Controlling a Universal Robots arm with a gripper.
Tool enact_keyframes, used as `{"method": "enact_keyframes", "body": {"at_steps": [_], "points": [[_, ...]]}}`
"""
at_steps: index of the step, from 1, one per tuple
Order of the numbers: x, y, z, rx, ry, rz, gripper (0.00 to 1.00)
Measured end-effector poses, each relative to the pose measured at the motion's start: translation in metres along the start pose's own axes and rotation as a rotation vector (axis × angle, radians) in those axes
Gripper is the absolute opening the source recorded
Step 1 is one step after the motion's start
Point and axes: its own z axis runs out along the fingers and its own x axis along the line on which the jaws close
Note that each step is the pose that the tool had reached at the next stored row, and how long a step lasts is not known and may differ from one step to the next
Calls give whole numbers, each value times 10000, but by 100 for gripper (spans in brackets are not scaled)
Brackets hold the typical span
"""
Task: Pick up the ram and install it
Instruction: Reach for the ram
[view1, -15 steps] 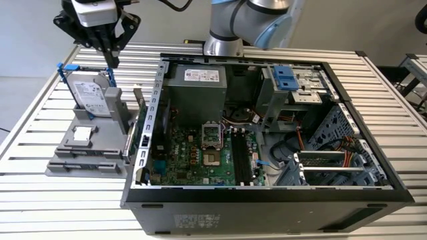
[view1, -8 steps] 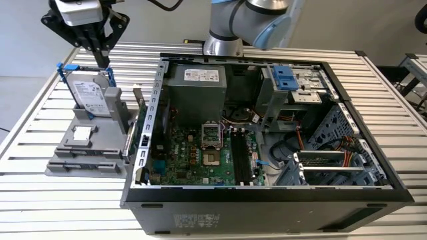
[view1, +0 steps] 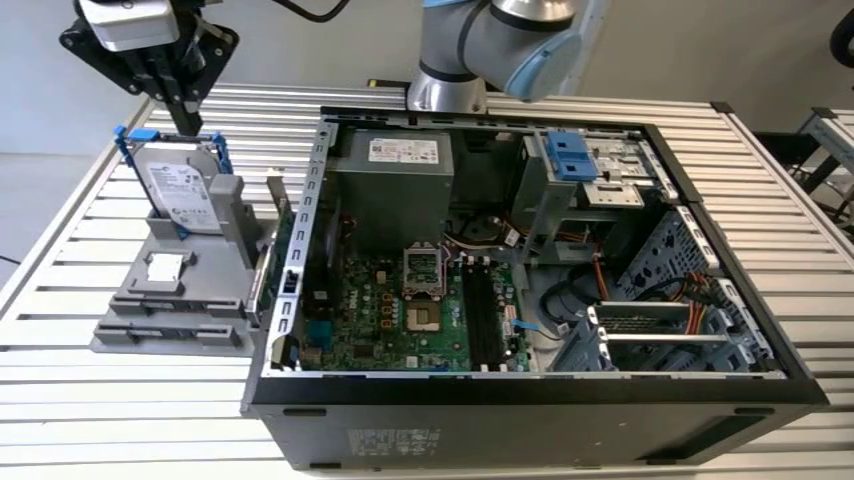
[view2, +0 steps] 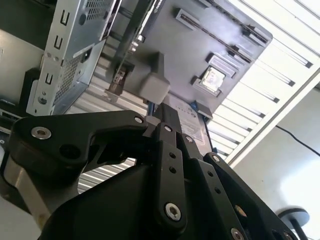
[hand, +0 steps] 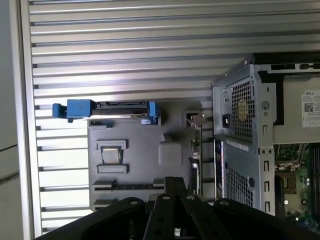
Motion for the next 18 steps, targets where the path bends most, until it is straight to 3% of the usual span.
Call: {"method": "enact_keyframes", "body": {"at_steps": [18], "points": [[294, -19, -7, 0, 1, -12, 0]]}}
